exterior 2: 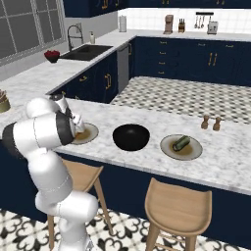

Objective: Pick the chicken drumstick and cucumber from their plates and place them in the bowl. Then put the bowl in the fridge.

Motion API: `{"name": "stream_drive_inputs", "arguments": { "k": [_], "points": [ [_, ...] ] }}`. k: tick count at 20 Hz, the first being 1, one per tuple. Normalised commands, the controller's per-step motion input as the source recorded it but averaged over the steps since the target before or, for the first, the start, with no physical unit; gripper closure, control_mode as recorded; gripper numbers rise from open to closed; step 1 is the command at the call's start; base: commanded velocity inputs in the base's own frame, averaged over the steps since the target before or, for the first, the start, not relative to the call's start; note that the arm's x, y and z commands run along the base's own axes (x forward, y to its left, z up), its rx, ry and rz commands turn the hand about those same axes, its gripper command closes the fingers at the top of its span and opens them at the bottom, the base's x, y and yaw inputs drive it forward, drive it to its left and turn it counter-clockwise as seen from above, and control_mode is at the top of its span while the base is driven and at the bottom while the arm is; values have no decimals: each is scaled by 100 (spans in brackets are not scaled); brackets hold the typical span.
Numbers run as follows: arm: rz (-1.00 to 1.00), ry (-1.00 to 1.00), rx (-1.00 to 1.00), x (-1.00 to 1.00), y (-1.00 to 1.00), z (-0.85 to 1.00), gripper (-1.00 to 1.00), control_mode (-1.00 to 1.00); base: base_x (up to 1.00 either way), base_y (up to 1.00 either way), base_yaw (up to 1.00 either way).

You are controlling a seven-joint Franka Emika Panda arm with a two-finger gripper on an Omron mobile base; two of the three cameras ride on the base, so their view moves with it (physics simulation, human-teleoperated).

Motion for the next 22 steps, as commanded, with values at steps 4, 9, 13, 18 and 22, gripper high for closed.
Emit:
{"name": "stream_drive_inputs", "arguments": {
  "k": [4,9,13,18,22],
  "points": [
    [-2,9,-1,36,6,-29,-100,-100,0,0,0],
    [-1,4,0,38,0,-25,-100,-100,0,0,0],
    [0,6,0,46,0,-31,-100,-100,0,0,0],
    [0,6,0,40,2,-30,-100,-100,0,0,0],
    [0,2,0,26,1,-33,-100,-100,0,0,0]
  ]
}}
